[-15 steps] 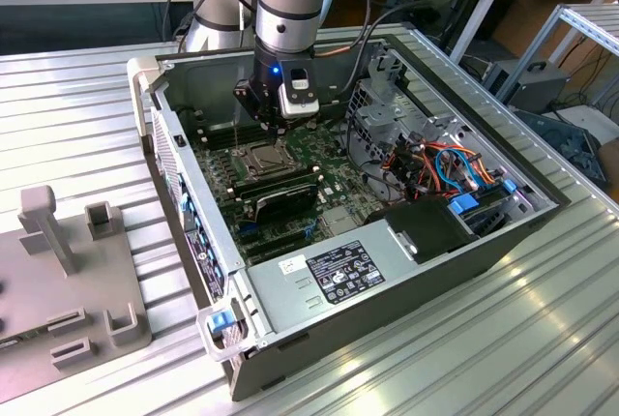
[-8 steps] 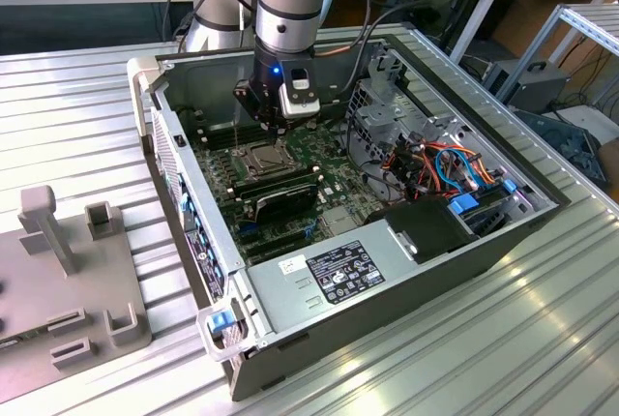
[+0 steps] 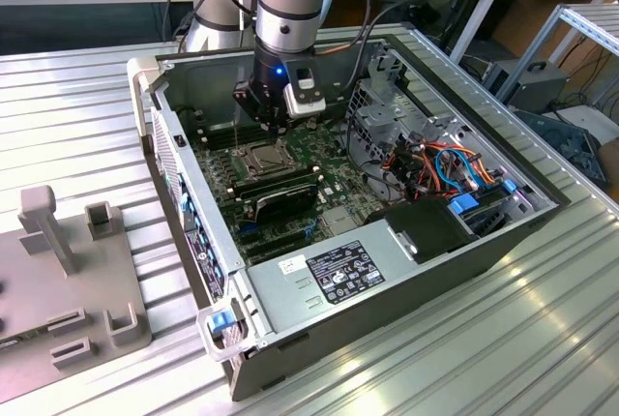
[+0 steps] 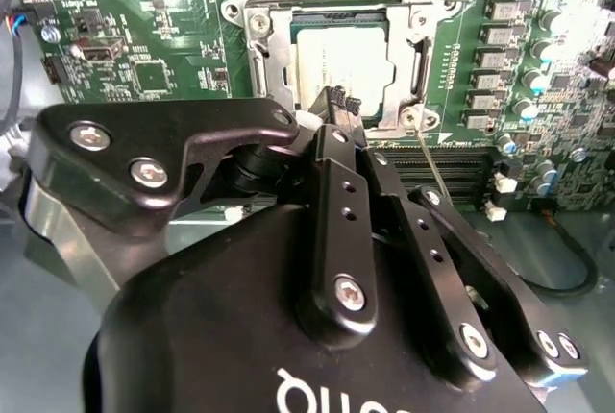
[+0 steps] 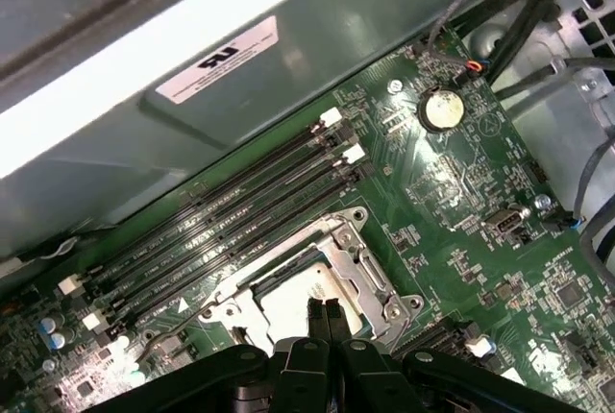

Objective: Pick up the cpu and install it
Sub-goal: 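Install the first cpu locking lever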

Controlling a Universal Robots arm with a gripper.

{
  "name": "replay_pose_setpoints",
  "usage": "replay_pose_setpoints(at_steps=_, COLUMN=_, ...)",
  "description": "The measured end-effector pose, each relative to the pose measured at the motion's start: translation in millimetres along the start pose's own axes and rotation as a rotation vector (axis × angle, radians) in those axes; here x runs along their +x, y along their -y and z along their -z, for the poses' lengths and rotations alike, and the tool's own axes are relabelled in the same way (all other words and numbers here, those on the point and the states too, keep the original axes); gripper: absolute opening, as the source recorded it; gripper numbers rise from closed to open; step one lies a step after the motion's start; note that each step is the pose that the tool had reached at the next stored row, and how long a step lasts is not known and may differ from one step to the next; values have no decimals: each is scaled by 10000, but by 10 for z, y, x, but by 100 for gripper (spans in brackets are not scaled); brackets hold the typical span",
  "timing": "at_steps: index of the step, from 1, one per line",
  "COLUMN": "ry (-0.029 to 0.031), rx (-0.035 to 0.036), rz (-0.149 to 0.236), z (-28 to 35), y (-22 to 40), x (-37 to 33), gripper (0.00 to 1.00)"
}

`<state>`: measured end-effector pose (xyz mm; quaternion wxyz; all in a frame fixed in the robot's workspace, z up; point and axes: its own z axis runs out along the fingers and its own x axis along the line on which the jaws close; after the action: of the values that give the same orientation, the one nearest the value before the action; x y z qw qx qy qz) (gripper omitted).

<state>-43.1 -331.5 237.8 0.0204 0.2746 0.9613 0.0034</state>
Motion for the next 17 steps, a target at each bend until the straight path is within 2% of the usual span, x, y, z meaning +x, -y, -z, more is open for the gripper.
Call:
replay_pose_setpoints(at_steps=9, ry=-19, rx=-39, rz=1117, z=0, y=0, x=0, gripper=11)
replay_pose_setpoints(at_steps=17, ry=-19, rx=-38, rz=1140, z=0, y=0, x=0, gripper=11)
